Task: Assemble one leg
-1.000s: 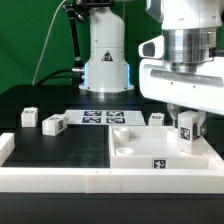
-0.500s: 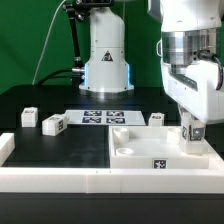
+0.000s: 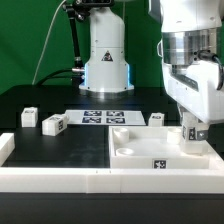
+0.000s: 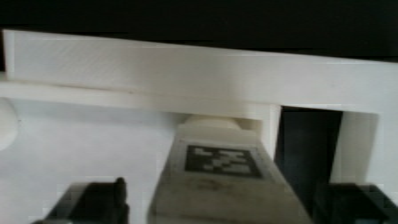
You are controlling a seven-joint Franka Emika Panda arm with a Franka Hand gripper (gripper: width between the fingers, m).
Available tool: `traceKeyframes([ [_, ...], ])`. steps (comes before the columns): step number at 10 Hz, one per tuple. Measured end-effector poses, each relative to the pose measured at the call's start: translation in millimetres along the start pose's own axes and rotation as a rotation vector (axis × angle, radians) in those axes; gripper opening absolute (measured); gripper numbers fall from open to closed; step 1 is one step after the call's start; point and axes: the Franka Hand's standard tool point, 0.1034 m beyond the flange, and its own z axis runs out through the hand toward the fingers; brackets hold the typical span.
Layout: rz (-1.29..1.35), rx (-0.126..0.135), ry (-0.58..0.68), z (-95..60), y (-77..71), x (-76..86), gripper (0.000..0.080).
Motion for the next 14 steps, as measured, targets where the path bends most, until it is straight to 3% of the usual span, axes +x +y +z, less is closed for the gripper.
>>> traceKeyframes([
  [3,-0.356,-0.002,0.003,0.7,0.4,-4.9,0.0645],
  [8,-1.129,-0.058,0.055,-5.5,-2.7,-2.3,0.0649],
  [12,-1.416,-0.075,0.051,-5.1,-2.0,1.9,0.0649],
  [13,-1.404,-0.074,0.051,-5.0,-1.9,2.0,0.0501],
  [14,-1.404,-0.074,0.051,-5.0,-1.9,2.1,0.0501],
])
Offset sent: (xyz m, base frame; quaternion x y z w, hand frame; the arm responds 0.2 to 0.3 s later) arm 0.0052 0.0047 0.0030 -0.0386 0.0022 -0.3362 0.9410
